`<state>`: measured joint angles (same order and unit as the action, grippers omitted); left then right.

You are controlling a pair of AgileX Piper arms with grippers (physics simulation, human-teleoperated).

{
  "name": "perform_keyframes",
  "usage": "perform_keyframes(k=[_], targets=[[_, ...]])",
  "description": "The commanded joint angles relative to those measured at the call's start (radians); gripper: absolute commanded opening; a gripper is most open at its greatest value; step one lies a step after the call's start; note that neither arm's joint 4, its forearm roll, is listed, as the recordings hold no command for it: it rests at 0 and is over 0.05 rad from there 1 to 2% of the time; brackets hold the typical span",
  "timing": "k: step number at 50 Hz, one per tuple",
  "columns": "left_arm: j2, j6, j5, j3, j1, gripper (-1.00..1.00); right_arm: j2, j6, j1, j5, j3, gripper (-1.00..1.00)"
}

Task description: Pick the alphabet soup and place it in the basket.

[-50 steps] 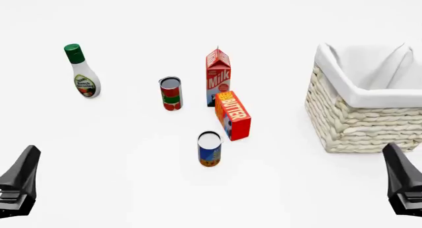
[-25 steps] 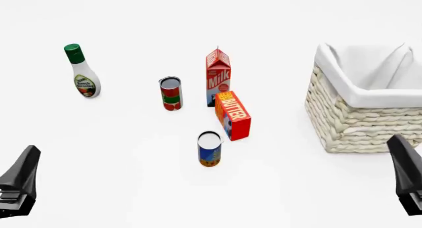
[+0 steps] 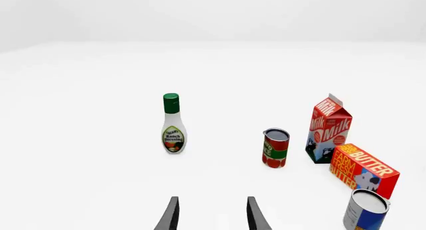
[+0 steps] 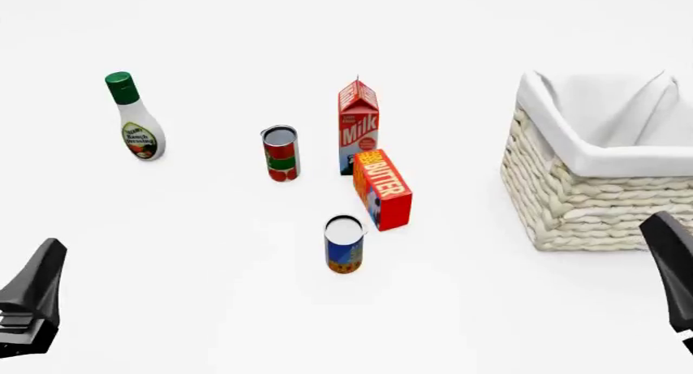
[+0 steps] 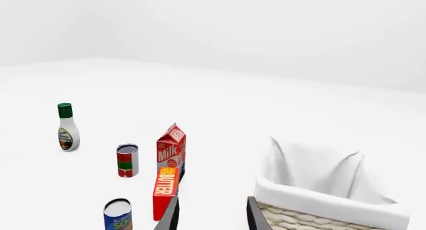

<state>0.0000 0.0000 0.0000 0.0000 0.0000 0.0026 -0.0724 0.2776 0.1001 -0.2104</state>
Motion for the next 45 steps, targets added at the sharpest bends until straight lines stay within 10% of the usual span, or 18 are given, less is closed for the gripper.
perform_keyframes(k=[1,45], targets=[[0.000,0.000,0.000,0.000,0.000,1.00,0.021,-0.019,0.086,-0.004,-0.031,1.00],[0.000,0.000,0.000,0.000,0.000,1.00,0.551,-0.053,0.333,-0.509,-0.035,1.00]])
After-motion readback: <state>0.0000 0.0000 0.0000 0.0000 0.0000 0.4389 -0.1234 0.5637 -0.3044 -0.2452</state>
